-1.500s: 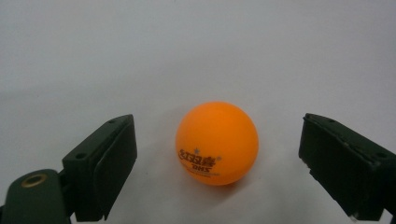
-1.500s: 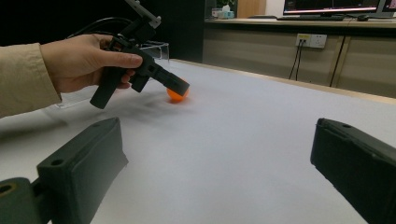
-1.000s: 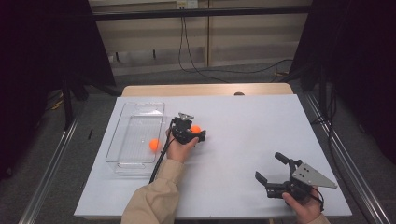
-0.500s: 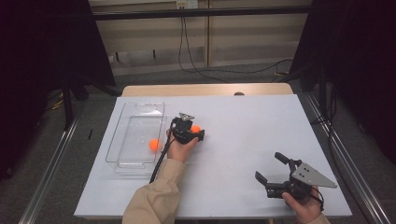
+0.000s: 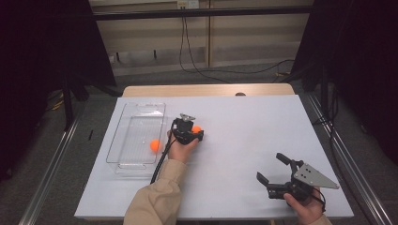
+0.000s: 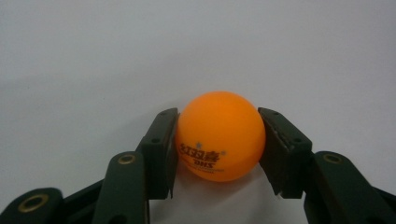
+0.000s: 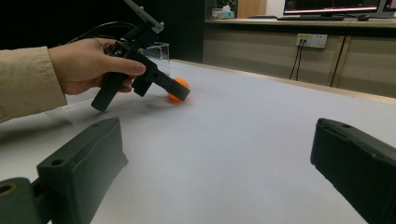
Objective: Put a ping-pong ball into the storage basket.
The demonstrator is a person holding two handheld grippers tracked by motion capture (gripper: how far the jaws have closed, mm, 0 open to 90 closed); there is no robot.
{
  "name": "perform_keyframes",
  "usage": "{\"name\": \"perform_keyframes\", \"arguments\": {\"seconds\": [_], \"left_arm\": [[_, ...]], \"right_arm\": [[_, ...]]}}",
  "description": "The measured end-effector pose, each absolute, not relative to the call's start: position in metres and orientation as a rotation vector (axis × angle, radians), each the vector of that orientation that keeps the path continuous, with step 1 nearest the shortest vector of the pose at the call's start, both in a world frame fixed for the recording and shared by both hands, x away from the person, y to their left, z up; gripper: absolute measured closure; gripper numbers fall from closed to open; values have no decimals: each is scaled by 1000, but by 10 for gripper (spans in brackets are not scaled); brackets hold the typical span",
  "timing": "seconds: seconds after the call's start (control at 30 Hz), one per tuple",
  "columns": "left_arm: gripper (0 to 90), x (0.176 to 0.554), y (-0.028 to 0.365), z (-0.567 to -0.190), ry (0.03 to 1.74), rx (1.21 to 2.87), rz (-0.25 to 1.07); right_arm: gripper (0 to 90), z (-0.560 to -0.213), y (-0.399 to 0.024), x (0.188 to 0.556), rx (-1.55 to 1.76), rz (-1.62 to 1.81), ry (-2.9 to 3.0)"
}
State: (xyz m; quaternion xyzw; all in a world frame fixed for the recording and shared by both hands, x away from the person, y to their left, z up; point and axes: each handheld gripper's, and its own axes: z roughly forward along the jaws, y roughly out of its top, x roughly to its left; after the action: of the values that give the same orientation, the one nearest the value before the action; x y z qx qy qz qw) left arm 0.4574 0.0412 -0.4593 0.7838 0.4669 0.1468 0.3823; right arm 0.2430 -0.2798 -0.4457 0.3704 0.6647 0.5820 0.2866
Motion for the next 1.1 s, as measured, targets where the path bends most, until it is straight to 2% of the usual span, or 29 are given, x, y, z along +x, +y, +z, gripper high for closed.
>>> {"name": "perform_keyframes", "arguments": {"seconds": [1.1], "left_arm": [[510, 449, 44, -446, 1179, 2018, 315]], "right_arm": [[23, -446, -280, 243, 981, 1550, 1782]]}}
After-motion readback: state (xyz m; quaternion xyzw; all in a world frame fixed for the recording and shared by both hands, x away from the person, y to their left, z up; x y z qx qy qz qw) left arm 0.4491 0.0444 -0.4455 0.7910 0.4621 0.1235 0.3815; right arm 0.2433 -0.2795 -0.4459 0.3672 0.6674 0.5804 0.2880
